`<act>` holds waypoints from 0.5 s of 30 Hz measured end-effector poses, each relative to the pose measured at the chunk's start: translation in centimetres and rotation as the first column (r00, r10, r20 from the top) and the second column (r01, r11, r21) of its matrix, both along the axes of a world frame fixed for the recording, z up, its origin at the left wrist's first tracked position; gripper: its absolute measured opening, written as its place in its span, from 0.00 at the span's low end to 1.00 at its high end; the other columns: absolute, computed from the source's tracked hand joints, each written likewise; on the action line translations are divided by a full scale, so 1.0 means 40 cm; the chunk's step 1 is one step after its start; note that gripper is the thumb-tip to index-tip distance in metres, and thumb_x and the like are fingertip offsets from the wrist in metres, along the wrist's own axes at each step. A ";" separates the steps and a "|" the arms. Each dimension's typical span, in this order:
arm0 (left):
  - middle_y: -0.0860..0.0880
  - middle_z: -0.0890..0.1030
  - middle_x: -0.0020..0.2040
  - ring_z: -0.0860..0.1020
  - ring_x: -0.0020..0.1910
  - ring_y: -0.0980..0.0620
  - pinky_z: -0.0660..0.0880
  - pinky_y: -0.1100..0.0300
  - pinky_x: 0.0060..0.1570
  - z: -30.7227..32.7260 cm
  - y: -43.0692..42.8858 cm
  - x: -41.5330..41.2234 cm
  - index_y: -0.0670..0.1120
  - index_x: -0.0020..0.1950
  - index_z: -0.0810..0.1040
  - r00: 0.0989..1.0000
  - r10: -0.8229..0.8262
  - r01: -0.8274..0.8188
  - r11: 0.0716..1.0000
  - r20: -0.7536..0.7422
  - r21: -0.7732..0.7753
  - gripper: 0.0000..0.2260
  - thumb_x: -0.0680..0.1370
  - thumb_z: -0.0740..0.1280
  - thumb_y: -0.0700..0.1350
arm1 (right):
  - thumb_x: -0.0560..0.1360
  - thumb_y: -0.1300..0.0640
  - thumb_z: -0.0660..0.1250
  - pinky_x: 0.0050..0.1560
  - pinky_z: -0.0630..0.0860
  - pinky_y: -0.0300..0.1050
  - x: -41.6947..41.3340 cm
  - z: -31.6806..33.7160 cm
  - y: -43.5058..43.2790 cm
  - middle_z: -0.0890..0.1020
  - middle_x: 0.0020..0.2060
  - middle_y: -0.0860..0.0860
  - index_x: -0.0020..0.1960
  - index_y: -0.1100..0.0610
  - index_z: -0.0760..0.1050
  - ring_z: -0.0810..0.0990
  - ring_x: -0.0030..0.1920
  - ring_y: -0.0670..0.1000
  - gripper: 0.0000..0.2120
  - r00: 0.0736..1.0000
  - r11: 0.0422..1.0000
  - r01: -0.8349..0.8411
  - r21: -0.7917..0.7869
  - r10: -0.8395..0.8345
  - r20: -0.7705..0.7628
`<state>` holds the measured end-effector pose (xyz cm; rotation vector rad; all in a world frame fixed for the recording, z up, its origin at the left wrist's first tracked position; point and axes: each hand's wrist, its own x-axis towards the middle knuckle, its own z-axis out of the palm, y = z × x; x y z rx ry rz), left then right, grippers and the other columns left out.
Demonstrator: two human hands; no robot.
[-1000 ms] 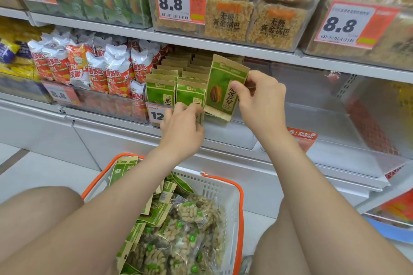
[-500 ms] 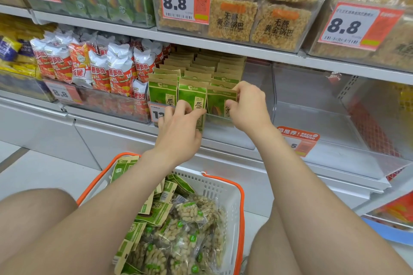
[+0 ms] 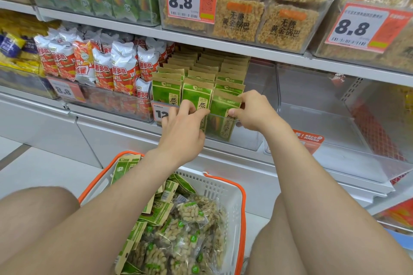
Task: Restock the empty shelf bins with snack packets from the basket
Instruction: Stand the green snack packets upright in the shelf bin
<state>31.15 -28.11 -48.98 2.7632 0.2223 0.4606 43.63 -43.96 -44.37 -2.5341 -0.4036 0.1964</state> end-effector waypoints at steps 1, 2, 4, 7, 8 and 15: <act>0.49 0.66 0.66 0.67 0.61 0.43 0.68 0.44 0.63 0.000 0.000 0.000 0.57 0.78 0.69 1.000 0.000 0.000 1.000 0.001 -0.001 0.26 0.81 0.65 0.43 | 0.77 0.49 0.76 0.54 0.85 0.58 -0.001 0.002 0.000 0.83 0.57 0.56 0.67 0.55 0.78 0.86 0.49 0.57 0.21 0.999 1.000 -0.020 0.008 0.020 -0.035; 0.49 0.66 0.66 0.67 0.61 0.43 0.68 0.44 0.63 0.000 0.000 0.001 0.57 0.78 0.69 1.000 0.000 0.000 1.000 0.002 -0.002 0.26 0.81 0.65 0.43 | 0.77 0.49 0.76 0.54 0.85 0.58 -0.001 0.003 0.000 0.83 0.57 0.56 0.68 0.55 0.78 0.87 0.49 0.57 0.22 0.999 1.000 -0.021 0.017 0.021 -0.036; 0.49 0.66 0.66 0.67 0.61 0.43 0.68 0.44 0.63 0.000 0.000 0.002 0.57 0.78 0.69 1.000 0.000 0.000 1.000 0.003 -0.003 0.26 0.81 0.65 0.43 | 0.79 0.49 0.74 0.62 0.81 0.58 -0.008 0.007 -0.001 0.81 0.61 0.59 0.71 0.55 0.76 0.83 0.59 0.61 0.24 0.999 0.999 0.019 0.039 -0.021 0.048; 0.49 0.66 0.65 0.67 0.61 0.43 0.68 0.44 0.63 -0.001 0.001 0.004 0.57 0.78 0.69 1.000 -0.002 0.002 1.000 0.002 -0.007 0.26 0.81 0.65 0.43 | 0.81 0.51 0.71 0.68 0.72 0.57 -0.016 0.014 -0.001 0.78 0.67 0.60 0.76 0.56 0.71 0.73 0.70 0.63 0.25 0.980 0.992 0.073 0.099 -0.090 0.175; 0.49 0.66 0.65 0.67 0.61 0.43 0.68 0.44 0.63 -0.001 0.000 0.004 0.57 0.78 0.69 1.000 -0.001 0.001 1.000 0.003 -0.005 0.26 0.80 0.65 0.43 | 0.81 0.52 0.71 0.67 0.73 0.56 -0.017 0.015 -0.001 0.78 0.66 0.60 0.76 0.56 0.72 0.74 0.69 0.63 0.25 0.974 0.989 0.086 0.116 -0.108 0.199; 0.49 0.66 0.65 0.67 0.61 0.43 0.67 0.44 0.62 0.002 0.000 0.001 0.57 0.78 0.68 1.000 -0.007 0.007 1.000 -0.012 -0.005 0.26 0.80 0.65 0.43 | 0.78 0.52 0.75 0.57 0.77 0.54 -0.023 0.009 0.030 0.83 0.56 0.59 0.66 0.57 0.80 0.78 0.61 0.60 0.19 0.960 0.976 0.144 0.164 -0.178 0.215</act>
